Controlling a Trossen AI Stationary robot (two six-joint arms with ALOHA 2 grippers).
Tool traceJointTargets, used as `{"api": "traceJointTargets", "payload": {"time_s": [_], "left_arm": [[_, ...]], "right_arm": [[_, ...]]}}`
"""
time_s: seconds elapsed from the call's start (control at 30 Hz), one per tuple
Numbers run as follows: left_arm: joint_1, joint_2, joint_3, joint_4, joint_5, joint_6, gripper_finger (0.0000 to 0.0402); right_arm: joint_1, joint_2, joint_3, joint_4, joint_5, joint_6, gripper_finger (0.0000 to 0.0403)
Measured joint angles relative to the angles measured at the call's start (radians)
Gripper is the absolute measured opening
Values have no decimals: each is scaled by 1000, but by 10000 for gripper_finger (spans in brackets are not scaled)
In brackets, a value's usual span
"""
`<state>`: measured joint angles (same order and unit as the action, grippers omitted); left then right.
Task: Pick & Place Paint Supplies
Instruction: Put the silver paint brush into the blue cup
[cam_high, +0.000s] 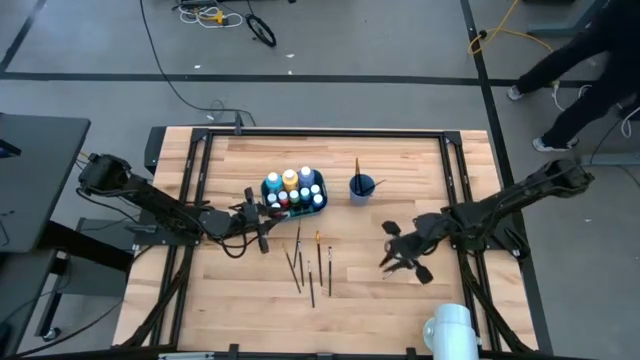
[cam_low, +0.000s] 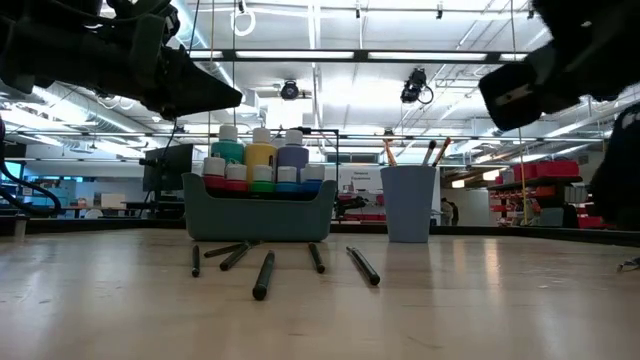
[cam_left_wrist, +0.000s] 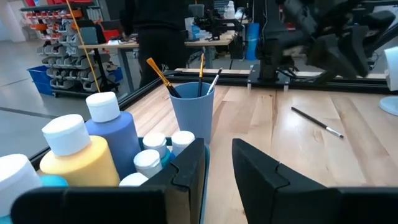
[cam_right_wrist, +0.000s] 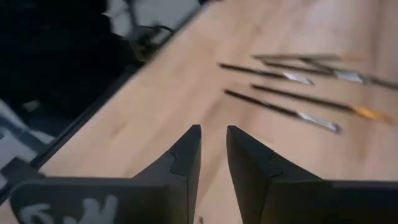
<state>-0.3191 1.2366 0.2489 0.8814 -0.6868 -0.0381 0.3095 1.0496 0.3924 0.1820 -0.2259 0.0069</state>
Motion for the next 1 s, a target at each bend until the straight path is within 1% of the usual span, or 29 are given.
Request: {"api": "traceJointTargets", "payload": {"time_s": [0.07,0.13,0.3,0.4,0.43,0.6,0.83,1.0], "left_arm": [[0,0,0,0,0,9,91],[0,0,0,3,-1,16,91],[0,0,0,3,-4,16,91],[0,0,0,6,-4,16,91],[0,0,0,6,-4,16,91],[0,0,0,7,-4,16,91],[0,0,0,7,-4,9,91],[0,0,0,8,-4,-11,91]], "right_arm": [[16,3,-69,124,-31,-43,80],[32,7,-140,226,-41,-52,80],[55,10,-301,437,-44,-51,80],[55,10,-365,533,-40,-75,80],[55,10,-378,541,-25,-74,80],[54,25,-378,455,86,-64,80],[55,87,-377,498,68,-14,80],[58,166,-377,615,61,-18,80]]}}
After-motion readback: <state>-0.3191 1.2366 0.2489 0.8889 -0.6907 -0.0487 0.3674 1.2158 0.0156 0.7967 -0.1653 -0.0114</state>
